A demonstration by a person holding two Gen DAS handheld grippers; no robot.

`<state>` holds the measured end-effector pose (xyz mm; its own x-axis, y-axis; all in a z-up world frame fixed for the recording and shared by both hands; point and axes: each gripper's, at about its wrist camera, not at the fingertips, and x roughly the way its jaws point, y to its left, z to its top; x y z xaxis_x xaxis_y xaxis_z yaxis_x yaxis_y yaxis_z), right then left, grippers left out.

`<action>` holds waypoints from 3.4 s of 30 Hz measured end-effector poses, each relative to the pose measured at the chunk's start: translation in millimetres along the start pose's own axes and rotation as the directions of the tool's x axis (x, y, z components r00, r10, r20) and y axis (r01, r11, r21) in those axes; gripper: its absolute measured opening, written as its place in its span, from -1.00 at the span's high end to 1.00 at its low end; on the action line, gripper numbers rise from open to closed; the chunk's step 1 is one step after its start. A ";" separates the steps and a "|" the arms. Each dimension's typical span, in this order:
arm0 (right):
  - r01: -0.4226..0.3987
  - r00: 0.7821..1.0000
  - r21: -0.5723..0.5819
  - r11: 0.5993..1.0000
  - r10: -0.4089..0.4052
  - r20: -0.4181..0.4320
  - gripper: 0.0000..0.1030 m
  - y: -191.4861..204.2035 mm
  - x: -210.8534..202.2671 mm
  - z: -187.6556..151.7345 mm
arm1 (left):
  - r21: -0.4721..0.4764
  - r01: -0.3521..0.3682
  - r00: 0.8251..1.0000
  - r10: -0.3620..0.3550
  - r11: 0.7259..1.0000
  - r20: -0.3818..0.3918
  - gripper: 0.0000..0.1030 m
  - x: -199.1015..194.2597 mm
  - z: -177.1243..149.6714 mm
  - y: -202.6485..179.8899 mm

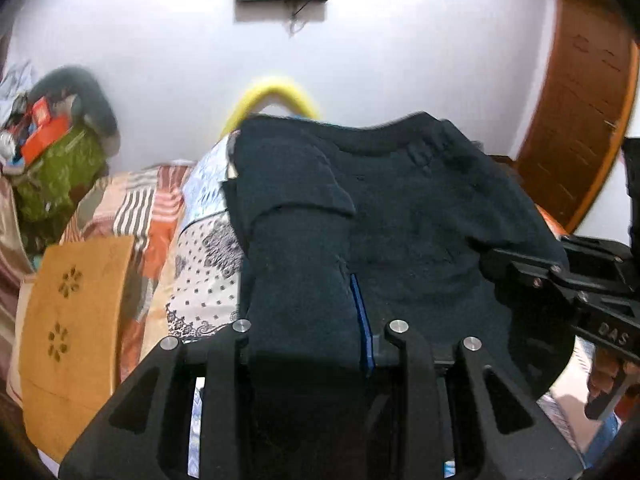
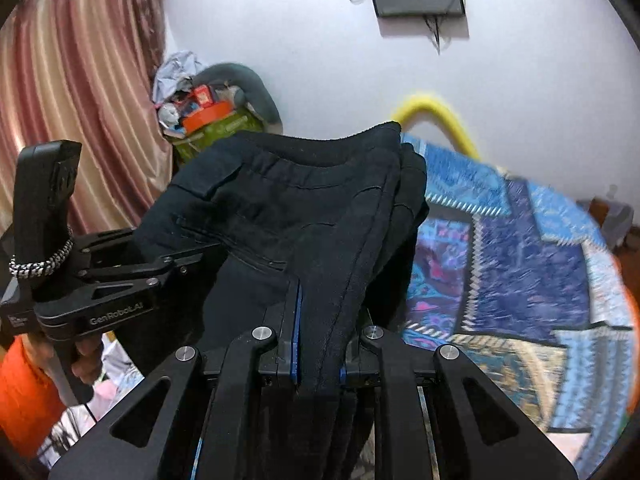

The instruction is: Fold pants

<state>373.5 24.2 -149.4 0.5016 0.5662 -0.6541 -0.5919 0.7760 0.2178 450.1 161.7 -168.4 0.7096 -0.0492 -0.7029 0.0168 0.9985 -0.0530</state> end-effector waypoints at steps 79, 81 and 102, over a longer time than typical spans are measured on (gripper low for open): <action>0.156 0.808 -0.056 0.986 -0.095 0.581 -0.98 181.6 -342.3 -125.8 | -0.047 -0.117 0.806 0.123 0.992 0.579 -0.99 -423.8 -172.0 -91.8; 0.157 0.810 -0.055 0.986 -0.096 0.578 -0.98 180.8 -341.4 -125.5 | -0.044 -0.117 0.810 0.121 0.992 0.574 -0.99 -421.2 -172.0 -91.8; 0.180 0.825 -0.043 0.983 -0.127 0.551 -0.99 178.6 -339.9 -128.4 | -0.048 -0.096 0.827 0.106 0.994 0.553 -0.99 -408.8 -172.3 -90.4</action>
<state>16.3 -65.4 18.9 0.8363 0.5218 -0.1683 -0.5188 0.8524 0.0651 37.1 87.1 1.4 0.9776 0.0798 -0.1946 -0.0851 0.9962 -0.0191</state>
